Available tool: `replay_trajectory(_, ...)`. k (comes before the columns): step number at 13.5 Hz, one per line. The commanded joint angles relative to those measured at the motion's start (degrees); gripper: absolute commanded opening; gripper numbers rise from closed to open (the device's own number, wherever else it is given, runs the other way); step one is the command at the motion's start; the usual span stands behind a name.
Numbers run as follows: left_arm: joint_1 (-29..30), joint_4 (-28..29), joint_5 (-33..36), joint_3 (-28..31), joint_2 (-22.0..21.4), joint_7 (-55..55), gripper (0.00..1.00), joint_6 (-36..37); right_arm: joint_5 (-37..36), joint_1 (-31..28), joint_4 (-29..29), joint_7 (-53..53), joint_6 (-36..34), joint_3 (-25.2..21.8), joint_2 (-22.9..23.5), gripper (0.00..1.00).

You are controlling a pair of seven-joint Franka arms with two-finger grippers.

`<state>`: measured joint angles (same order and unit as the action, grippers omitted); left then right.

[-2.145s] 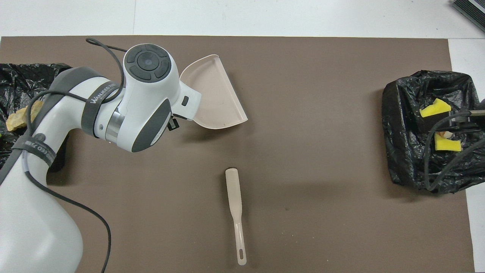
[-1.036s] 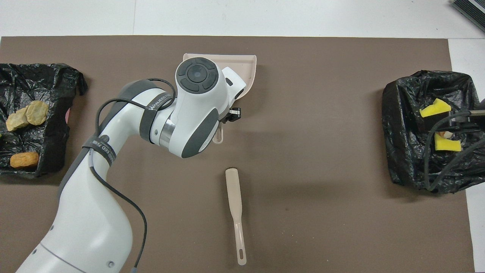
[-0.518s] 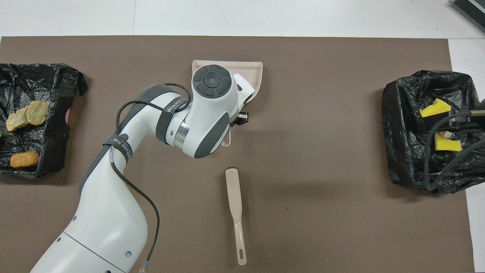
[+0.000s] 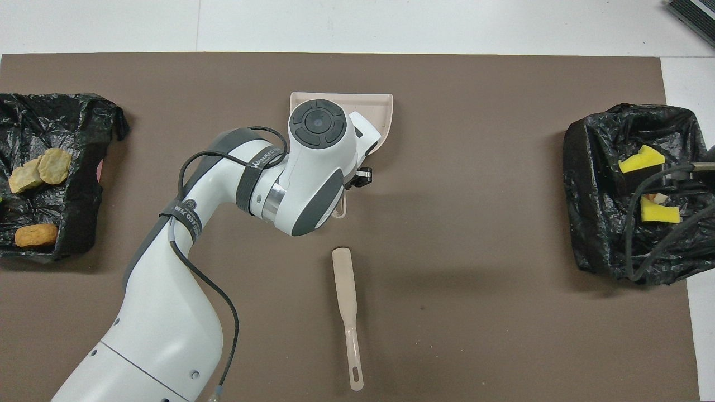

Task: Sweep and dump trash in bin
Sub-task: 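Lower the dustpan onto the table with the left gripper and release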

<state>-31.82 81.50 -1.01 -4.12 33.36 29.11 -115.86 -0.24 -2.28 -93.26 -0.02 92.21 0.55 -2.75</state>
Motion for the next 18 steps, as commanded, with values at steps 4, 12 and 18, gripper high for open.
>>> replay_trajectory(4, -0.96, 2.25, -0.84, 0.87, -0.93, 0.77, 0.3, -0.77, 0.06, 0.0, 0.1, 1.16, -1.07, 0.15, -0.5, 1.0)
replay_trajectory(12, -1.67, 2.44, -0.49, 0.95, -1.1, 0.95, 0.92, -0.42, 0.06, 0.0, 0.1, 1.16, -1.07, 0.15, -0.5, 1.0)
replay_trajectory(18, -0.35, 3.05, 0.57, 1.57, -5.31, -0.19, 1.0, -0.34, 0.06, 0.0, 0.1, 1.16, -1.07, 0.15, -0.5, 1.0)
